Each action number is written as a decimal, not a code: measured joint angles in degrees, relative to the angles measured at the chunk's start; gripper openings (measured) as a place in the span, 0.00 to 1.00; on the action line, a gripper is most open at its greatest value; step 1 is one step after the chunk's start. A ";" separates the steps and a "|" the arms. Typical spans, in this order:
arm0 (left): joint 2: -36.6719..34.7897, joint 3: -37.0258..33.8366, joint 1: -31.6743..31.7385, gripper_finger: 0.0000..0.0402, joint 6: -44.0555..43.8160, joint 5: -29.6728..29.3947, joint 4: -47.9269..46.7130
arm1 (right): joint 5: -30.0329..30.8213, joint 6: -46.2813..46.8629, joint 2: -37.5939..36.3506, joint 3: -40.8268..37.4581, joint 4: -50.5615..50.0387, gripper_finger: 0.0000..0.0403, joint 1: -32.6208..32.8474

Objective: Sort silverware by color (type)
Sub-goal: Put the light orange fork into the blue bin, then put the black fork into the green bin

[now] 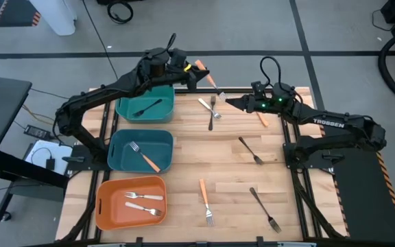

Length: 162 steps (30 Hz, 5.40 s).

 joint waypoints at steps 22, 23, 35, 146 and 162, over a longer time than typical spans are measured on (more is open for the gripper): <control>-0.07 0.17 -0.28 0.14 3.61 3.30 1.62 | -0.15 -1.96 0.04 -0.04 0.41 0.09 -0.07; -0.07 0.17 -0.26 0.14 3.71 3.42 1.56 | -0.15 -1.94 0.04 -0.04 0.40 0.11 -0.09; -6.24 0.04 -0.24 0.14 15.01 7.75 -10.53 | -4.60 0.75 -1.00 -0.04 3.11 0.25 -1.03; -19.52 -15.93 -13.02 0.27 14.18 -11.39 -11.03 | 9.24 -26.91 -4.00 0.00 -69.44 0.25 -0.12; -19.52 -15.93 -8.35 0.27 12.50 -11.54 -8.94 | 11.38 -23.06 -0.57 -5.13 -67.11 0.32 8.70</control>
